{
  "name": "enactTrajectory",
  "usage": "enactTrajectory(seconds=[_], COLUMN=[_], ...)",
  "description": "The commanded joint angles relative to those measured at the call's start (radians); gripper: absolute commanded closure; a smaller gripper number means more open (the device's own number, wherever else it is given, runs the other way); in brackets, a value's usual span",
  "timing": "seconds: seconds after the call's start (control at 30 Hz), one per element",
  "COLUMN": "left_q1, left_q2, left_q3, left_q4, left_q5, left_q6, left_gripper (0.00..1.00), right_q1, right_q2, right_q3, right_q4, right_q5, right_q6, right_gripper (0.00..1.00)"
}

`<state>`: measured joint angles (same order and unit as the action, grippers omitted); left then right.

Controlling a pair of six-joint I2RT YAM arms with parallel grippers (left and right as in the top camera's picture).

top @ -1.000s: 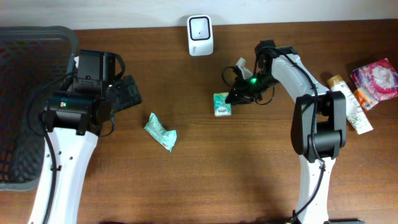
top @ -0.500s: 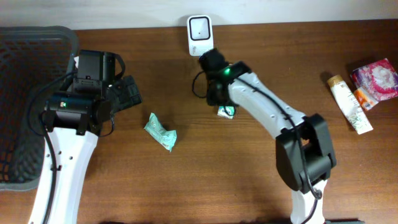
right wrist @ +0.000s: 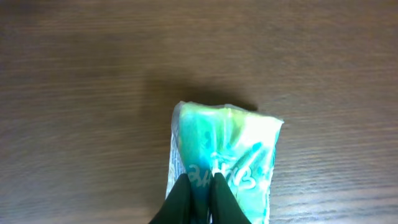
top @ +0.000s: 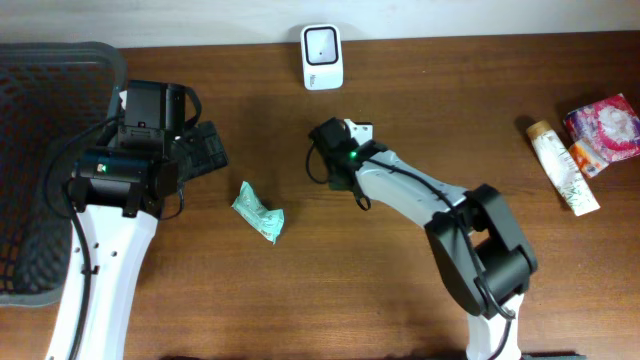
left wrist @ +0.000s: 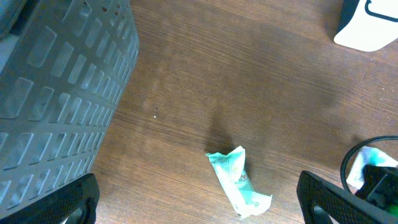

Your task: Scan the item barcode

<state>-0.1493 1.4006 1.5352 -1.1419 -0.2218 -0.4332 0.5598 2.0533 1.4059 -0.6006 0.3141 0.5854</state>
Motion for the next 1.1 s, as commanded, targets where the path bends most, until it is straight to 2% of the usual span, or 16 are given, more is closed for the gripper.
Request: enactTrajectory(seconds=[0.0,0.07,0.1,0.17,0.2,0.23,0.3,0.47,0.6,0.67,0.73,0.77,0.8,0.9,0.97,1.07], left_q1=[0.002,0.002,0.002,0.002,0.002,0.002,0.002,0.002,0.002,0.002,0.002,0.002,0.002,0.002,0.002,0.002], left_q2=[-0.004,-0.004,-0.004,-0.004,-0.004,-0.004,-0.004,-0.004,-0.004,-0.004,-0.004,-0.004,-0.004,-0.004,-0.004,-0.004], left_q3=[0.004,0.004,0.004,0.004,0.004,0.004,0.004,0.004,0.004,0.004,0.004,0.004,0.004,0.004,0.004,0.004], left_q4=[0.0,0.0,0.0,0.0,0.0,0.0,0.0,0.0,0.0,0.0,0.0,0.0,0.0,0.0,0.0,0.0], left_q5=[-0.007,-0.007,-0.007,-0.007,-0.007,-0.007,-0.007,-0.007,-0.007,-0.007,-0.007,-0.007,-0.007,-0.007,-0.007,-0.007], left_q6=[0.016,0.016,0.016,0.016,0.016,0.016,0.016,0.016,0.016,0.016,0.016,0.016,0.016,0.016,0.016,0.016], left_gripper=[0.01,0.01,0.01,0.01,0.01,0.01,0.01,0.01,0.01,0.01,0.01,0.01,0.01,0.01,0.01,0.01], right_q1=[-0.074,-0.178,-0.23,-0.259,-0.252,-0.226,-0.153,0.043,0.062,0.062,0.062,0.062,0.062,0.041,-0.027,-0.157], right_q2=[-0.122,-0.143,-0.137,-0.133,-0.133,-0.133,-0.13,-0.064,0.049,0.077,0.088,0.088,0.078,-0.022,-0.13,-0.107], right_q3=[0.03,0.028,0.022,-0.005,-0.01,-0.01,-0.01,-0.01,-0.01,-0.01,-0.01,-0.01,-0.003,0.055,0.063,0.054], right_q4=[0.0,-0.004,-0.026,-0.042,-0.045,-0.046,-0.037,0.007,0.036,0.039,0.039,0.036,0.024,-0.044,-0.037,-0.019], right_q5=[-0.406,-0.846,-0.941,-0.745,-0.678,-0.562,-0.337,0.131,0.196,0.195,0.187,0.187,0.152,-0.009,-0.357,-0.811], right_q6=[-0.166,-0.307,-0.347,-0.346,-0.346,-0.345,-0.293,-0.068,-0.045,-0.045,-0.045,-0.045,-0.045,-0.046,-0.129,-0.267], right_gripper=[0.96,0.96,0.96,0.95,0.81,0.53,0.48,0.48,0.5,0.67,0.72,0.9,0.96,0.96,0.96,0.96])
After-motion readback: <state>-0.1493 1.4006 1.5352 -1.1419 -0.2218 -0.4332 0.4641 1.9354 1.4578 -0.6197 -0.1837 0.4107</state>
